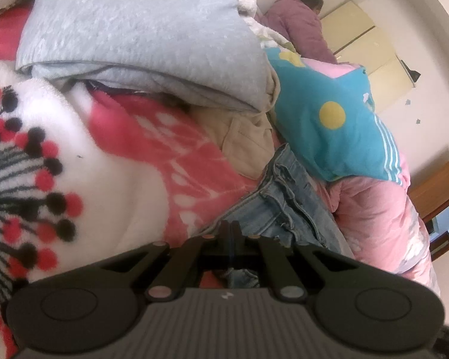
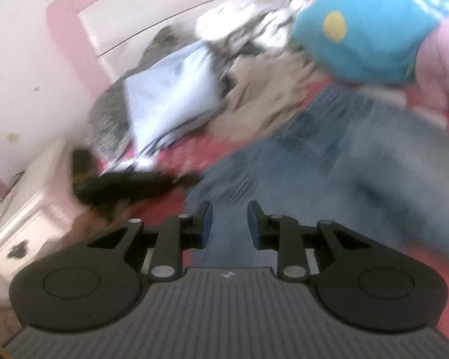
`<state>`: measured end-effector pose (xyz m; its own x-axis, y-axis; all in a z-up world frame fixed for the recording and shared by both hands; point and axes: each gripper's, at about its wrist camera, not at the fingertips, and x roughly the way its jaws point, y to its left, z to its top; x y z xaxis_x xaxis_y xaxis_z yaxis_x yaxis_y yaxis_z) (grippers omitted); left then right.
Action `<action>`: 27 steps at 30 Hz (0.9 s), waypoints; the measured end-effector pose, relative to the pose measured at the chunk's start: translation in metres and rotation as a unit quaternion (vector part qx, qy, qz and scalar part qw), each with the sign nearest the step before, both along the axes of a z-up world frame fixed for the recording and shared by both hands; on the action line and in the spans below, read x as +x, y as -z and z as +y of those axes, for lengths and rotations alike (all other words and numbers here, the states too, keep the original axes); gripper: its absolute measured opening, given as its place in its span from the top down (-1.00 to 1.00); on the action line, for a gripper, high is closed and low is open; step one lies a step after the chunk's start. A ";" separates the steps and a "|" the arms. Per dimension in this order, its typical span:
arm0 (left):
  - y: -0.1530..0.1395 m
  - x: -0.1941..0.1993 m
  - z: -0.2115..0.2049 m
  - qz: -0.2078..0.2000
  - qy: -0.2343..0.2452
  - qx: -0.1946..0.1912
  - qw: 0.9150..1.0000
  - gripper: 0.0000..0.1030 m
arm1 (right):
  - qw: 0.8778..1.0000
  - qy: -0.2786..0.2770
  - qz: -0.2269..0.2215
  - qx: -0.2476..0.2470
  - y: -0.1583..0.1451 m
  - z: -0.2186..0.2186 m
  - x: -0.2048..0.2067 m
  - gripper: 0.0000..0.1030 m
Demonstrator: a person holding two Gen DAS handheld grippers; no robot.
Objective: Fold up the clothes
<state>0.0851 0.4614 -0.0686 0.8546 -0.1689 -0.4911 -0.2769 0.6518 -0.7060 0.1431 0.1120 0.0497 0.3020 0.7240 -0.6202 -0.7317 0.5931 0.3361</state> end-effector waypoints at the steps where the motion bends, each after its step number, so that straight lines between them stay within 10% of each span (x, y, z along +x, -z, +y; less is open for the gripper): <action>1: 0.000 0.000 -0.001 -0.001 0.000 0.000 1.000 0.95 | 1.000 0.016 -0.017 -0.007 0.006 -0.003 -0.007 0.52; 10: 0.001 -0.003 0.000 -0.009 0.004 0.008 1.000 0.95 | 0.990 0.064 -0.125 -0.031 0.060 -0.005 0.016 0.51; 12: 0.000 -0.003 -0.001 -0.009 0.004 0.011 1.000 0.94 | 0.991 0.014 -0.134 -0.023 0.066 0.002 0.029 0.26; 14: 0.000 -0.003 -0.001 -0.008 0.004 0.013 1.000 0.94 | 0.986 -0.029 -0.159 -0.041 0.081 0.017 0.035 -0.60; 16: 0.000 -0.002 -0.001 -0.009 0.005 0.013 1.000 0.94 | 0.978 -0.043 -0.185 -0.085 0.102 0.030 0.038 -0.98; 27: 0.001 -0.002 -0.003 -0.008 -0.002 0.012 1.000 0.94 | 0.992 -0.033 -0.115 -0.030 0.109 0.016 0.058 -0.98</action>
<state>0.0832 0.4584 -0.0696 0.8625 -0.1542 -0.4820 -0.2688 0.6674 -0.6945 0.2010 0.1280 -0.0593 0.3943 0.7111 -0.5821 -0.8229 0.5552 0.1209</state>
